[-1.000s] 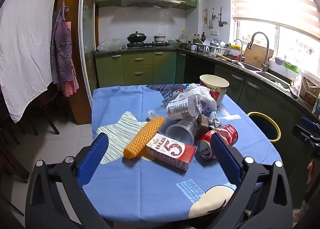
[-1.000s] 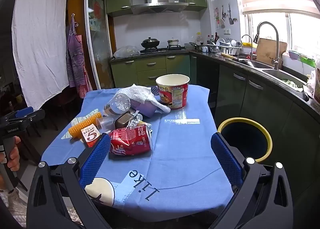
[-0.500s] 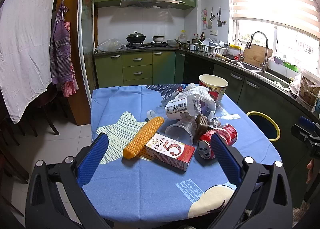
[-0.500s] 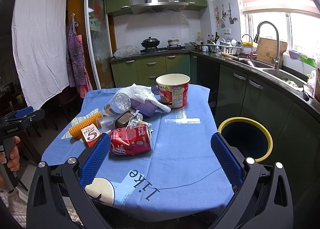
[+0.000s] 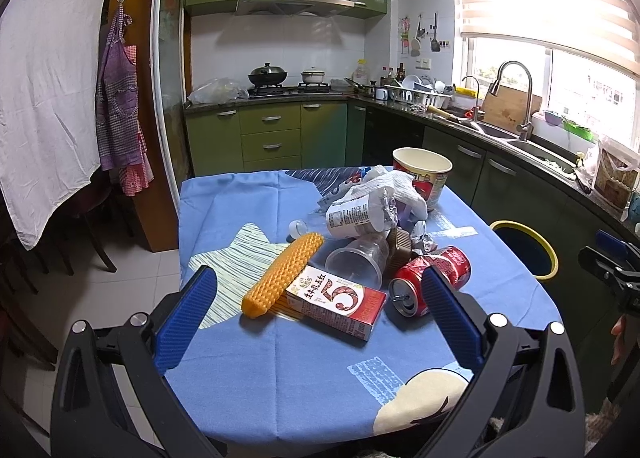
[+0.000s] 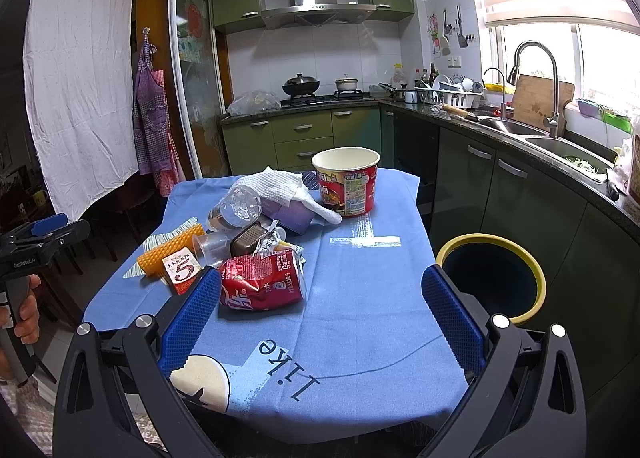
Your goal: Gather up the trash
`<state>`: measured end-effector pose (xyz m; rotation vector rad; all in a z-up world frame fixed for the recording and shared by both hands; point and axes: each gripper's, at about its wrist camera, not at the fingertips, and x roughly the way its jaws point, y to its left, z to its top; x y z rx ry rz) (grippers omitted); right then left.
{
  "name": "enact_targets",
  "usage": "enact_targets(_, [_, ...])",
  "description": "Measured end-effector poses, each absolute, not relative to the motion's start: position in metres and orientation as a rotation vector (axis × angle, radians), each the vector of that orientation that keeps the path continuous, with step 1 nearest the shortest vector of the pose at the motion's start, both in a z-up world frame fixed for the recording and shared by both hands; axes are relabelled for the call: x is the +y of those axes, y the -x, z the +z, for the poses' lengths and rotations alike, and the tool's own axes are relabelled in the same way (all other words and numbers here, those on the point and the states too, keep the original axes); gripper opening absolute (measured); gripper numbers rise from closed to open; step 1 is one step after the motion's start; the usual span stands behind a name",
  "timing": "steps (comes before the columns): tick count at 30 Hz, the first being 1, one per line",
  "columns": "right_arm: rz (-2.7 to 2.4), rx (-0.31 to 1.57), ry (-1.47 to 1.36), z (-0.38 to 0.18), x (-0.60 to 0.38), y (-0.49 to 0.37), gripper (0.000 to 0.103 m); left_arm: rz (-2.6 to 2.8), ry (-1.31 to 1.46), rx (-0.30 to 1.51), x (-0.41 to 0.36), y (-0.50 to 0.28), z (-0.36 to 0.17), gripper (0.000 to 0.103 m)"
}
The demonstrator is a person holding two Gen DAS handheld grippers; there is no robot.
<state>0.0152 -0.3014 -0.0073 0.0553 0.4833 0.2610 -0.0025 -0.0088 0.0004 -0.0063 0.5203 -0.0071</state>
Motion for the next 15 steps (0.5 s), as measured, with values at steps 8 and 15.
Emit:
enact_targets(8, [0.262, 0.484, -0.057, -0.0071, -0.3014, -0.0152, 0.099, -0.016, 0.005, 0.519, -0.0081, 0.0044, 0.0013, 0.097])
enact_targets(15, [0.262, 0.485, -0.057, -0.0071, -0.3015, -0.0154, 0.099, -0.021, 0.001, 0.524, -0.0101, 0.0025, -0.0003, 0.097])
